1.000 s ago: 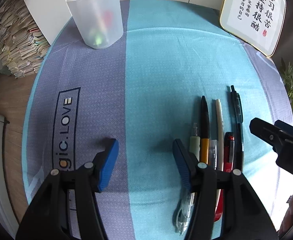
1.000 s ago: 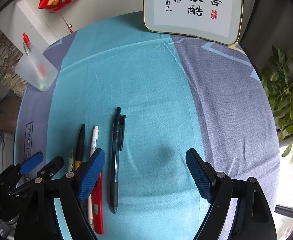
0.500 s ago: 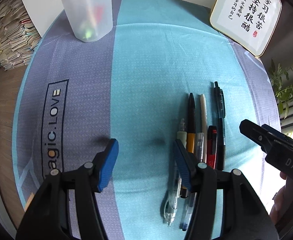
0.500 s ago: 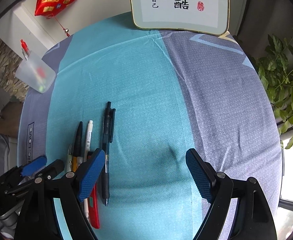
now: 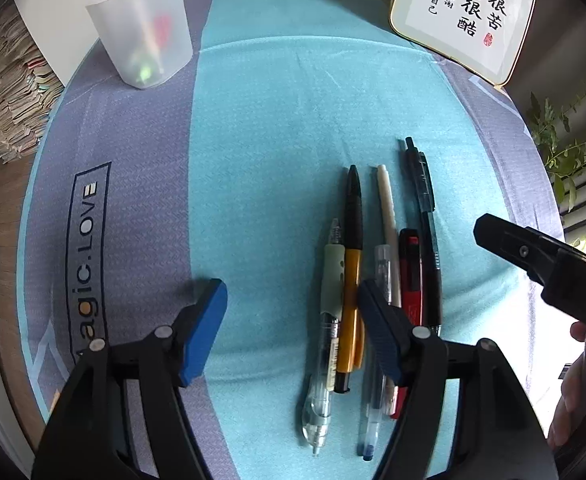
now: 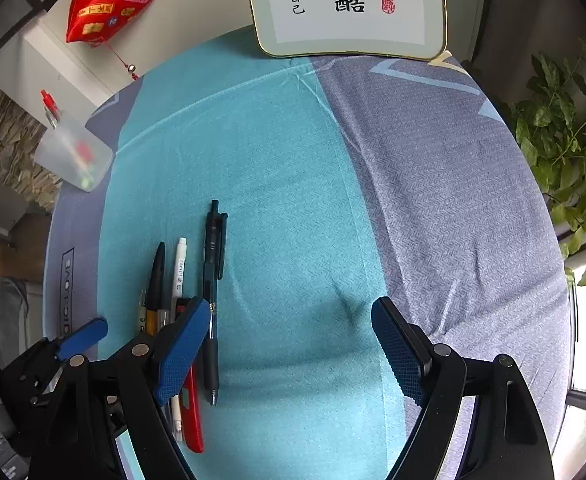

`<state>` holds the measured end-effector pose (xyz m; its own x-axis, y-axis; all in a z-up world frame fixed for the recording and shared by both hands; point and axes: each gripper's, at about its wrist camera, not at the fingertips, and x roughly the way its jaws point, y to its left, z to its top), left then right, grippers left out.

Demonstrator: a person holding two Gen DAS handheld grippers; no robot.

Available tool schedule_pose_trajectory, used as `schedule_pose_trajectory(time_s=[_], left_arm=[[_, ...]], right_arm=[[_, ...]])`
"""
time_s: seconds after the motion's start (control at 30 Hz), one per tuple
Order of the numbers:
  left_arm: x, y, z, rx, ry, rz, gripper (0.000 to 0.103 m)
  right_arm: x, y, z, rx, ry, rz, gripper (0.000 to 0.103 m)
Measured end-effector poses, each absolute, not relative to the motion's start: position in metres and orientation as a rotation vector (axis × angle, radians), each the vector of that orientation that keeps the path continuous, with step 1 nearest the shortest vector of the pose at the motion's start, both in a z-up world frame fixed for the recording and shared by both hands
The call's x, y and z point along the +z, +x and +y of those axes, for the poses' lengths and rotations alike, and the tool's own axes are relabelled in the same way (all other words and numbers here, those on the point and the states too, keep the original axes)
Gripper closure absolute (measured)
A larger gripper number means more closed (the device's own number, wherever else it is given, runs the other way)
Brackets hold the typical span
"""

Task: Organize stationery
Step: 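Move both open tools back over the remaining pens, then grasp the green-grip clear pen with the left tool while the right tool grasps the black pen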

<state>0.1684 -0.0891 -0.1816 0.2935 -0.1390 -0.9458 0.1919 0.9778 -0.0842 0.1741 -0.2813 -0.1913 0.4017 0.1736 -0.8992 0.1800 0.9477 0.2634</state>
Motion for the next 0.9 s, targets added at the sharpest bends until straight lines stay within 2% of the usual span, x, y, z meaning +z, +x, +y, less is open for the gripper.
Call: schedule_pose_trajectory(time_s=[0.27,0.33,0.37,0.43,0.77,0.9], left_arm=[[-0.171,0.166,-0.075,-0.202,0.028,1.229,0.037],[-0.178,0.168,-0.079,-0.218,0.017,1.245,0.030],[-0.181,0.169,-0.080,-0.230,0.013,1.260,0.031],[-0.179,0.166,-0.087,-0.204,0.073,1.226,0.027],[-0.185,0.167,-0.101,-0.166,0.131,1.210,0.027],[-0.179,0.169,-0.078,-0.197,0.055,1.222,0.035]], right_arm=[[-0.192,0.176,-0.278,0.012,0.353,1.162,0.019],[-0.193,0.176,-0.277,0.014,0.356,1.160,0.019],[-0.193,0.176,-0.278,0.015,0.357,1.160,0.019],[-0.194,0.176,-0.277,0.015,0.356,1.162,0.019],[-0.189,0.173,-0.279,0.006,0.350,1.156,0.019],[-0.188,0.172,-0.282,-0.003,0.356,1.150,0.019]])
